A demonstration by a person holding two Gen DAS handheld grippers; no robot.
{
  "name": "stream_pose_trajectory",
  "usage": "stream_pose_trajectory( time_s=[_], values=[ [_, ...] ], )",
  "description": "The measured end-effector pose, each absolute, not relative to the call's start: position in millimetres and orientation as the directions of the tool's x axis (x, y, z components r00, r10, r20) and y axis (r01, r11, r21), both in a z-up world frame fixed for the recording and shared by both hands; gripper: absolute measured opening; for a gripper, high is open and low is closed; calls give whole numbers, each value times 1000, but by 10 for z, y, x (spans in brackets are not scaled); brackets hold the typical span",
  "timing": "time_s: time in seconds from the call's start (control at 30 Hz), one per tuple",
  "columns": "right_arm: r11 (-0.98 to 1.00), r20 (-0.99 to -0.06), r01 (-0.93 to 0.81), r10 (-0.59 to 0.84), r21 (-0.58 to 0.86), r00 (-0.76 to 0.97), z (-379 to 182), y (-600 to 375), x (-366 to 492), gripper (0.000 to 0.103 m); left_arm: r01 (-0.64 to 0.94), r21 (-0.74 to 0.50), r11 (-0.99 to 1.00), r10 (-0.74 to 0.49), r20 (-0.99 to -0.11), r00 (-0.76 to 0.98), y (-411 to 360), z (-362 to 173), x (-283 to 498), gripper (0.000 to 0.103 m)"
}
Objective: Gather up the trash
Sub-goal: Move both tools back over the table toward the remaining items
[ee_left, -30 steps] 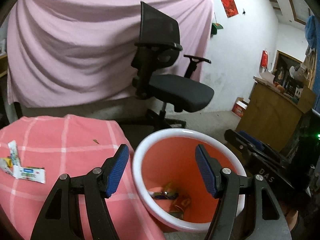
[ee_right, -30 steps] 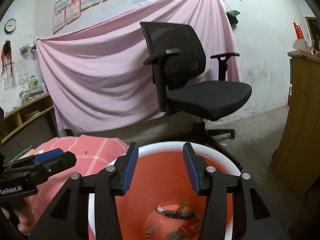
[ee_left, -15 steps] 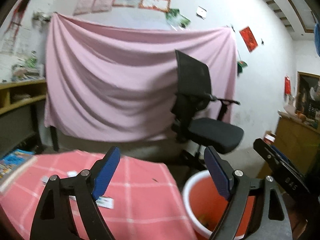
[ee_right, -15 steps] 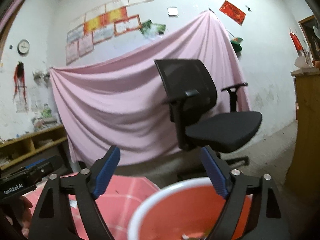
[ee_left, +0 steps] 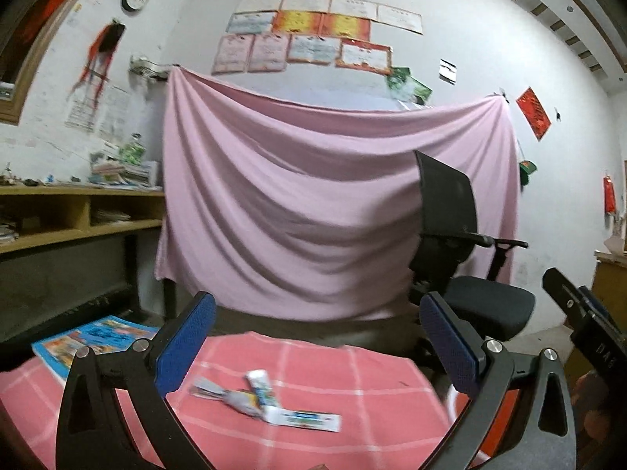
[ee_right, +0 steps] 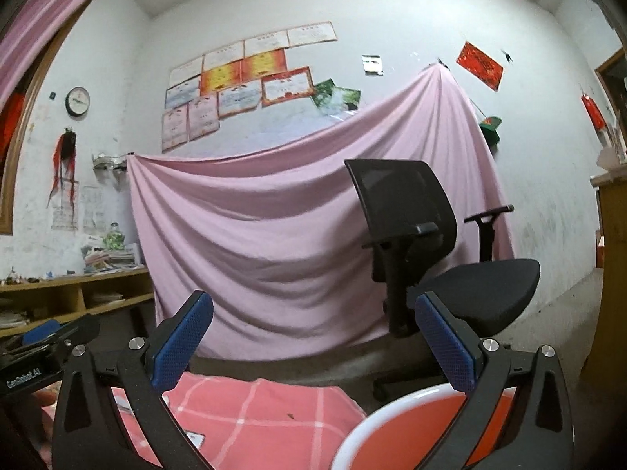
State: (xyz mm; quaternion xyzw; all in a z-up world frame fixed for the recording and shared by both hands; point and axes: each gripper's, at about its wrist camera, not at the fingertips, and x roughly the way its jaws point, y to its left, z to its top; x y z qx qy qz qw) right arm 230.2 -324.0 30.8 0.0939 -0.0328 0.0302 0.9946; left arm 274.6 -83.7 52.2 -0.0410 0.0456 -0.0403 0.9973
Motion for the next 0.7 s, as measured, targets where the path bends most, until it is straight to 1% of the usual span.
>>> stream_pose_trajectory(
  time_s=[0.1,0.2,0.3,0.47,0.6,0.7],
  values=[
    [982,92,-75,59,175,994,324,-3100,2312,103,46,-73,996,-51,-72,996,-638,468,2707,102],
    [984,92,-89,76,154,993,326,-2931,2347,103,9,-74,997,-14,-62,998,-447,364,2687,102],
    [987,81,-113,104,118,991,312,-2752,2409,103,-25,-92,995,18,-81,997,-216,280,2705,102],
    [987,44,-152,149,56,988,261,-2467,2506,103,-67,-85,994,59,-90,994,33,205,2682,102],
    [983,20,-182,181,37,983,219,-2278,2570,103,-83,-82,993,73,-125,989,215,135,2707,102],
    [979,-18,-205,206,17,978,176,-2149,2634,103,-68,-95,993,49,-184,982,334,68,2776,102]
  ],
)
